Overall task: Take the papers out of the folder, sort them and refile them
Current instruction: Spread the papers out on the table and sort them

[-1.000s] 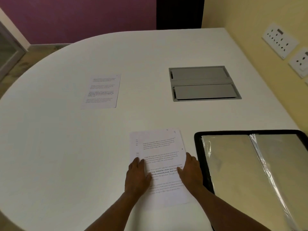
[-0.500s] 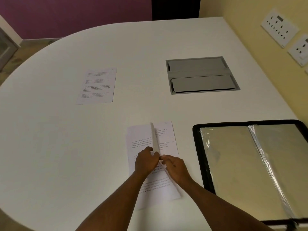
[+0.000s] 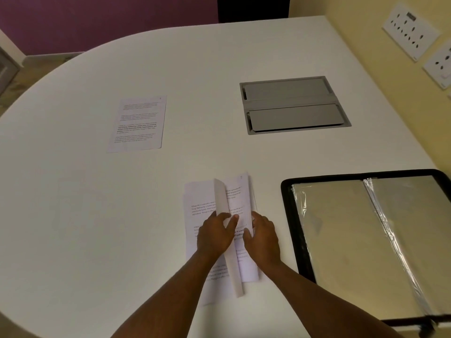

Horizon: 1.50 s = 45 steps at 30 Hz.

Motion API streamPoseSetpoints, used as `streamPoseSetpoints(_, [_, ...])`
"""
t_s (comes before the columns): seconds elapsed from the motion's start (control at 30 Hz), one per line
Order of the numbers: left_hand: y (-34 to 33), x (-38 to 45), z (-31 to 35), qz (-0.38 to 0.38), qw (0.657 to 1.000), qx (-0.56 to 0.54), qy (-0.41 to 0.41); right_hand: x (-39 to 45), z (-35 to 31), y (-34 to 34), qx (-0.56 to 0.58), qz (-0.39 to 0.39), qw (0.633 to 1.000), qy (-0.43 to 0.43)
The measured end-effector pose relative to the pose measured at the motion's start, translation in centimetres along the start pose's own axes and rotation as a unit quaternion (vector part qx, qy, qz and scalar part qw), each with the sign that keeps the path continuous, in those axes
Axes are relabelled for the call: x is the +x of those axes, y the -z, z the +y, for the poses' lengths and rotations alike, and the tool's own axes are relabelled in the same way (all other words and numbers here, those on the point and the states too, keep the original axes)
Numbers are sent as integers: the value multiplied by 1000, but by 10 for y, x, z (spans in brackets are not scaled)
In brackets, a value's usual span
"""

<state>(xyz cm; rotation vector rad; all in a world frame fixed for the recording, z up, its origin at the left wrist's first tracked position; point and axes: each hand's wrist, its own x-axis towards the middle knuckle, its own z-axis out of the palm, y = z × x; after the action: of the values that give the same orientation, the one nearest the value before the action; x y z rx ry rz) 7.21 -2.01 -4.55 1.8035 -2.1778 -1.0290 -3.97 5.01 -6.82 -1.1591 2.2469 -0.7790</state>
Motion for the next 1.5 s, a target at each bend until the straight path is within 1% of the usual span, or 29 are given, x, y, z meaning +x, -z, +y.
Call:
streamPoseSetpoints(0.1, [-1,6,4,5,1000,-3,25,-6,-2,-4,34,-18,998,50])
streamPoseSetpoints(0.2, [1,10,6,-9,999,-34,38,-14,-3,-5,95,-88,986,101])
streamPoseSetpoints(0.23, [2,10,6,-9,998,-38,42,-16,-1,-5,102,-92,985,106])
streamPoseSetpoints(0.3, [4,10,6,-3,999,-10,44,-17,6,-4,98,-58,990,82])
streamPoseSetpoints(0.33, [4,10,7,1,999,15,40,-16,11,-4,81,-26,994,67])
streamPoseSetpoints(0.37, [3,8,9,2,999,40,34,-13,14,-2,39,5,998,53])
streamPoseSetpoints(0.4, [2,6,13,-1,998,62,29,-9,17,0,-15,21,999,32])
streamPoseSetpoints(0.47, [-5,2,21,-21,995,97,29,-3,17,4,-113,-3,993,-11])
streamPoseSetpoints(0.53, [-15,-1,28,-56,991,109,44,1,14,7,-172,-38,984,-22])
streamPoseSetpoints(0.67, [-30,-2,32,-108,988,85,68,2,10,2,-207,-62,976,-18])
streamPoseSetpoints(0.73, [-34,-1,27,-97,990,81,68,0,10,-1,-199,-56,978,-16])
streamPoseSetpoints(0.87, [-27,-3,25,-49,994,44,86,1,7,-3,-177,-46,981,-59])
streamPoseSetpoints(0.97, [-22,-2,26,-26,995,14,99,3,7,-5,-158,-45,984,-70])
streamPoseSetpoints(1.1, [-21,-2,21,-3,996,-12,87,2,7,-7,-163,-22,985,-41])
streamPoseSetpoints(1.23, [-27,-6,17,39,998,-11,51,-4,8,-9,-223,-47,974,-6])
streamPoseSetpoints(1.3, [-31,-9,16,56,997,-21,45,-7,8,-11,-232,-56,971,-1])
streamPoseSetpoints(1.37, [-34,-11,15,69,996,-40,40,-9,9,-12,-188,-43,981,6])
streamPoseSetpoints(1.43, [-34,-11,13,76,994,-63,37,-9,12,-14,-81,-25,996,28])
streamPoseSetpoints(1.5, [-35,-11,9,79,993,-77,34,-9,9,-13,32,-41,998,28])
